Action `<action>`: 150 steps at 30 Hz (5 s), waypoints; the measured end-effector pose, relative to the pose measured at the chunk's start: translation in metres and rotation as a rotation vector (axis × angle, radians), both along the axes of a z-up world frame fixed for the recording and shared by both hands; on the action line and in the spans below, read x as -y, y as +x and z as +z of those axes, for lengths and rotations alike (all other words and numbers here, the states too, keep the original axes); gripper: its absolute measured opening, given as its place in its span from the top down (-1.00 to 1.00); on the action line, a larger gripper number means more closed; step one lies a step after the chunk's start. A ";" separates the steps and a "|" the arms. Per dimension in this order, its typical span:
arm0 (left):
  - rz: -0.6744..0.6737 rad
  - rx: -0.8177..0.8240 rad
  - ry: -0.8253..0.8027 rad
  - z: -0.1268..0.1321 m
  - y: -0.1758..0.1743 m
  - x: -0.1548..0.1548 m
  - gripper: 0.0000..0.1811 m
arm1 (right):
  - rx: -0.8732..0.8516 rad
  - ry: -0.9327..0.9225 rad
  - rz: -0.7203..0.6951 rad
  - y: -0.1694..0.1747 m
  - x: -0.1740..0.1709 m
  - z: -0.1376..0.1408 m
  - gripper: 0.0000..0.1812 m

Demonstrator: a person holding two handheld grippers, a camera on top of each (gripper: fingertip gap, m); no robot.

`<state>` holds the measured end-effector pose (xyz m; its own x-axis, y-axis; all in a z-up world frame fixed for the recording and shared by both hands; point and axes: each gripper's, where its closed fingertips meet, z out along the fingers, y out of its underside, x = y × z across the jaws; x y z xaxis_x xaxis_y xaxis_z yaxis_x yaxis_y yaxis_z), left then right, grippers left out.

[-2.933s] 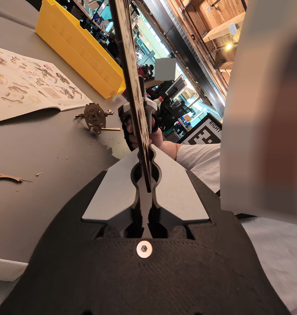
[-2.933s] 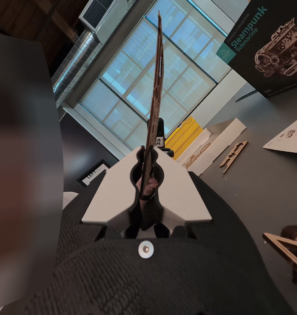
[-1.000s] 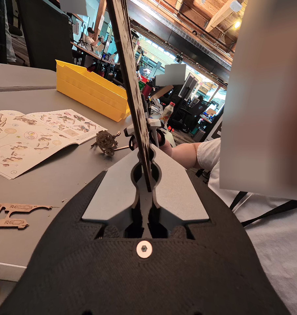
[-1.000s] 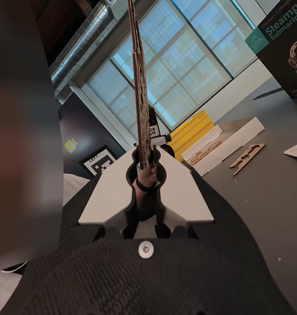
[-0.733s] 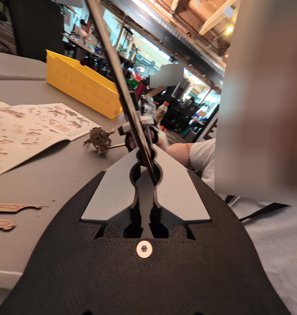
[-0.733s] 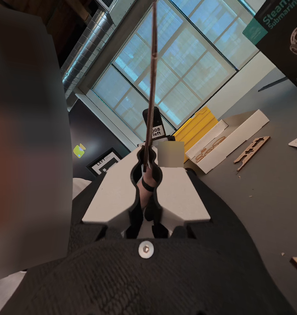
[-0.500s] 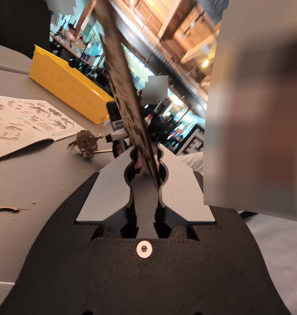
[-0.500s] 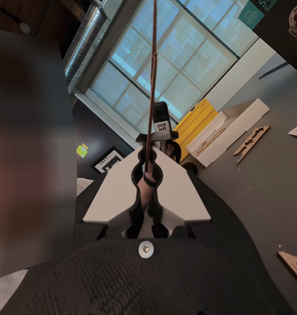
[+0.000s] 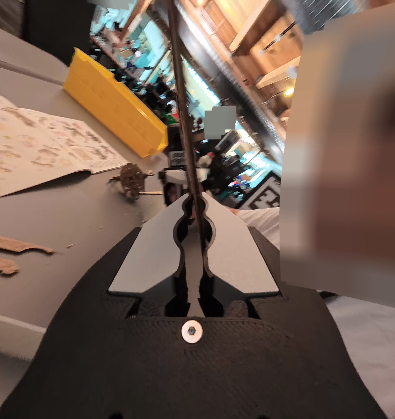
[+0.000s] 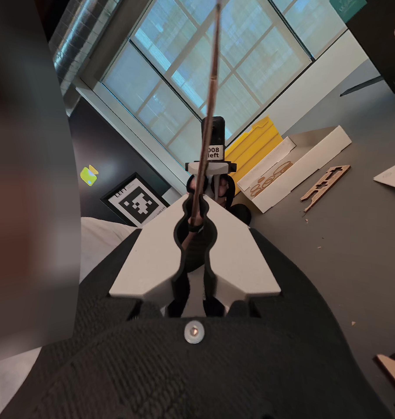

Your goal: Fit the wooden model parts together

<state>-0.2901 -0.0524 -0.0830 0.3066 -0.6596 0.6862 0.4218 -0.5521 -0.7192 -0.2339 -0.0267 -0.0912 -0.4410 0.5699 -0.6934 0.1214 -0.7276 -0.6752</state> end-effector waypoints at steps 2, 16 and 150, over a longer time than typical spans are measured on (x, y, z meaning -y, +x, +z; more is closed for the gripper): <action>0.015 -0.037 -0.001 -0.003 0.000 -0.001 0.98 | 0.010 0.023 -0.012 0.000 -0.001 0.001 0.96; 0.004 -0.140 -0.072 -0.024 0.019 -0.001 0.98 | 0.217 0.158 -0.037 -0.009 0.002 -0.030 0.82; -0.540 -0.316 -0.461 -0.095 0.103 0.079 0.99 | 0.611 0.600 -0.086 0.071 0.078 -0.110 0.42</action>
<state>-0.1870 -0.1316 -0.1782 0.2507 -0.4428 0.8609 -0.1782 -0.8952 -0.4085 -0.1626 -0.1048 -0.2008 -0.0270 0.9304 -0.3654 0.5498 -0.2915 -0.7828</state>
